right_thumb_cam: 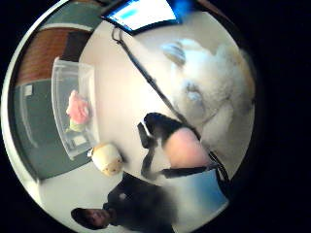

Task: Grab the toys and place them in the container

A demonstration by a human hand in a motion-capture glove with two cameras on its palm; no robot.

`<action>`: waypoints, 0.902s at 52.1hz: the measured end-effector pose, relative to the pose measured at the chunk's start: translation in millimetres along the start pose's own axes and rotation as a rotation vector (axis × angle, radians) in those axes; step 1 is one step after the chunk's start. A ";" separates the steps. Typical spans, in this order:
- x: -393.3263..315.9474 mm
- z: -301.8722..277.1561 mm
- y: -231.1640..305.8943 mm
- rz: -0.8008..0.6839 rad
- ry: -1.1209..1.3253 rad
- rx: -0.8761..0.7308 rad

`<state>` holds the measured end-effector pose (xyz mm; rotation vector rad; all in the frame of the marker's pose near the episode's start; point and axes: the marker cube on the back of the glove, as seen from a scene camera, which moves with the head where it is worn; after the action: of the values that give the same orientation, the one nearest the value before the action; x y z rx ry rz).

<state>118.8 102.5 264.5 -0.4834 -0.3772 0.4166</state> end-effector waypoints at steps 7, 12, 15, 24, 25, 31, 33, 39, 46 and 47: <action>9.1 29.4 -8.6 -0.053 -0.003 0.065; 4.9 36.8 -17.2 -0.099 -0.080 0.196; 0.4 37.7 -21.6 -0.118 -0.102 0.246; -18.6 27.9 -21.8 -0.153 -0.055 0.373; -21.5 24.3 -19.2 -0.157 -0.040 0.385; -64.6 -33.5 11.0 -0.234 -0.010 0.504; -89.9 -54.6 30.0 -0.247 -0.041 0.527; -184.7 -133.5 67.1 -0.388 -0.078 0.640; -298.4 -206.7 87.1 -0.560 -0.095 0.726; -312.8 -214.6 88.2 -0.573 -0.112 0.732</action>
<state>-78.3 -50.7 -34.4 0.3646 -0.4217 0.0038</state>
